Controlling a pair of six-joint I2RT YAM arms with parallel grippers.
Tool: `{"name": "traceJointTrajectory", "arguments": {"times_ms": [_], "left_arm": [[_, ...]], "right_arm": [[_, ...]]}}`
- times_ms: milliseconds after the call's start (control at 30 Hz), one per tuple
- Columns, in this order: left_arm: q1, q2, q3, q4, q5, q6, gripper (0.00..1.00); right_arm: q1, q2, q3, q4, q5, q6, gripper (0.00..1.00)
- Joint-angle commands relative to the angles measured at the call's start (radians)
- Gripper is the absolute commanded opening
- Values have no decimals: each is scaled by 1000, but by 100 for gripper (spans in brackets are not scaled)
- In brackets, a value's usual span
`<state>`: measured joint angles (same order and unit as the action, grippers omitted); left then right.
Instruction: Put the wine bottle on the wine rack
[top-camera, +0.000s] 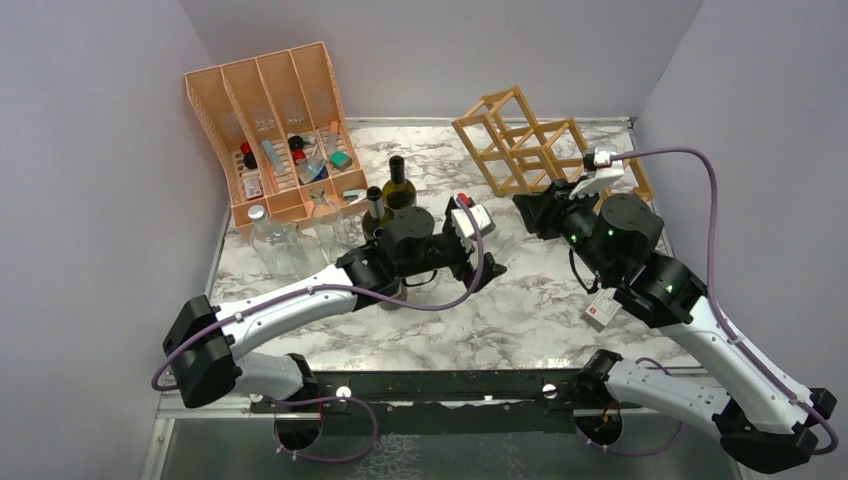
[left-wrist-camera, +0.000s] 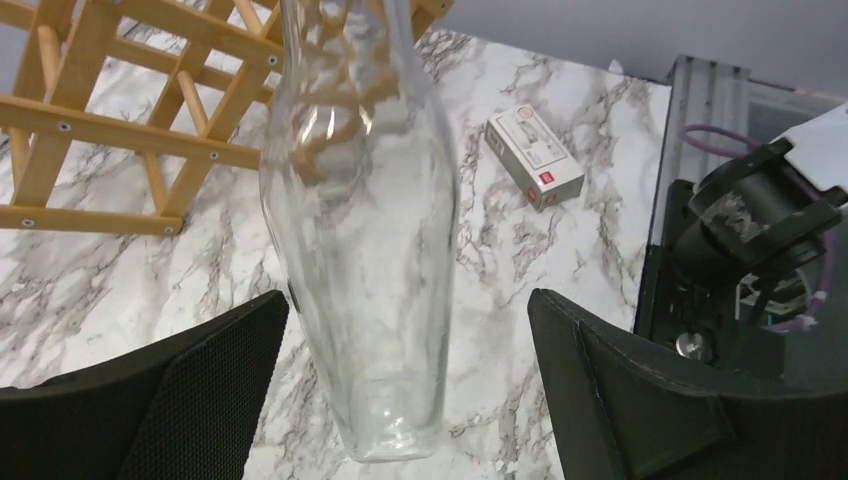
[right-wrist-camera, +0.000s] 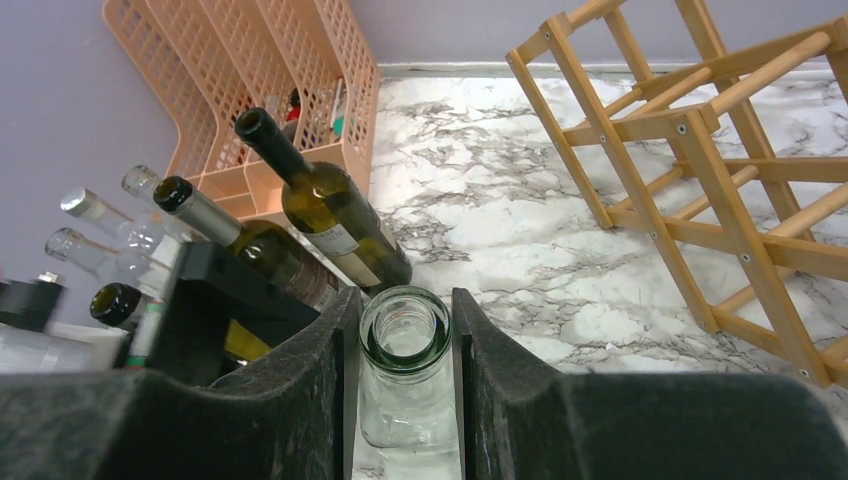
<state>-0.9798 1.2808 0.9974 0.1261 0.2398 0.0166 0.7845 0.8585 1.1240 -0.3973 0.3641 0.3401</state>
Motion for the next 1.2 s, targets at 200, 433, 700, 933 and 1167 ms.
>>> {"name": "traceJointTrajectory", "arguments": {"times_ms": [200,433,700,933,1167], "left_arm": [[-39,96,-35,179,-168,83,93],[-41,108,-51,203,-168,102,76],[-40,117,-79,204,-167,96,85],[-40,122,-86,204,-158,117,80],[-40,161,-35,208,-144,156,16]], "right_arm": [[6,-41,89,-23,36,87,1],[6,-55,89,-41,41,98,1],[7,-74,91,-47,32,110,1],[7,-81,97,-58,27,117,1],[6,-91,107,-91,-5,140,1]]}}
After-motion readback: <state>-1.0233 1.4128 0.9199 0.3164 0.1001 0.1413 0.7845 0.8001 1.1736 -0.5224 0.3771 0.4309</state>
